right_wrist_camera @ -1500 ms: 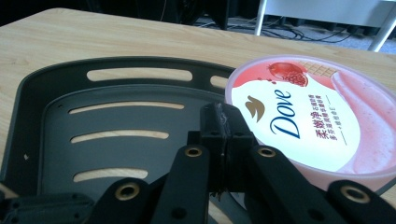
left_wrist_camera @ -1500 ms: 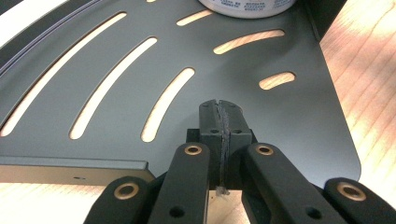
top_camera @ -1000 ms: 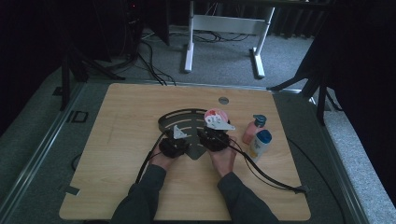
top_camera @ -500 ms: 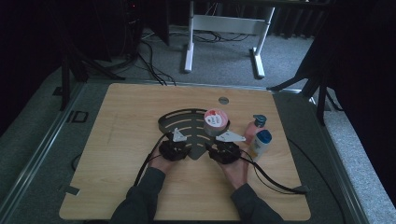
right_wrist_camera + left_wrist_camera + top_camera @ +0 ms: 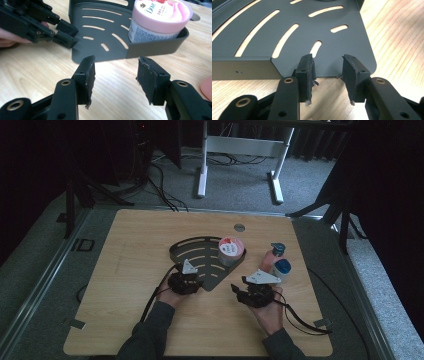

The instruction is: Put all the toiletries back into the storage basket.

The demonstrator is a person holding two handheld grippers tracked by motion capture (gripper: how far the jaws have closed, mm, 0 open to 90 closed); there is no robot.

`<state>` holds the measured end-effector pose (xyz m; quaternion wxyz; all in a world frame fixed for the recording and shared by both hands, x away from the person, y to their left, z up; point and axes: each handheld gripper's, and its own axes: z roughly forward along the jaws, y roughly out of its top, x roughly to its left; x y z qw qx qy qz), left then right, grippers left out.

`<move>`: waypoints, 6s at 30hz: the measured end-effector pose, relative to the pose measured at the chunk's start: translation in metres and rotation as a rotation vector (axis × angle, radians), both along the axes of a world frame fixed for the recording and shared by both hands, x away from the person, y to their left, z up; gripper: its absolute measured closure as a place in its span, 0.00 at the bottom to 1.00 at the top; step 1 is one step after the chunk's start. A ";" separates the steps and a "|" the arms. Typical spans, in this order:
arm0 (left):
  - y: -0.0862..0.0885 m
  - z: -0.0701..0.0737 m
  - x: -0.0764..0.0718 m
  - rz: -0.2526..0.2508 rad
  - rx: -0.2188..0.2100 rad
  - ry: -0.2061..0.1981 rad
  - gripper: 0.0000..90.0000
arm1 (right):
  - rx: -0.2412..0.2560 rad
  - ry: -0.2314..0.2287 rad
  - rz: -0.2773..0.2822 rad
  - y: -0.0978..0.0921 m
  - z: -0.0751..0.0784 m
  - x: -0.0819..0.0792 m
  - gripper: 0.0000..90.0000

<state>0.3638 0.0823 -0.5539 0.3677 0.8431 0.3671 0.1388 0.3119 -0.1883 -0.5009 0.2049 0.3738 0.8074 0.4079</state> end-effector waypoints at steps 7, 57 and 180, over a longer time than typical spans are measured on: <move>0.000 0.000 -0.001 0.000 -0.002 -0.003 0.66 | 0.008 -0.004 -0.005 -0.018 0.004 -0.011 0.53; -0.002 -0.002 -0.002 -0.008 -0.013 -0.009 0.65 | -0.013 -0.023 -0.282 -0.111 -0.008 -0.036 0.45; 0.000 -0.002 0.000 -0.016 -0.031 -0.004 0.65 | -0.301 0.433 -0.194 -0.076 0.070 0.080 0.59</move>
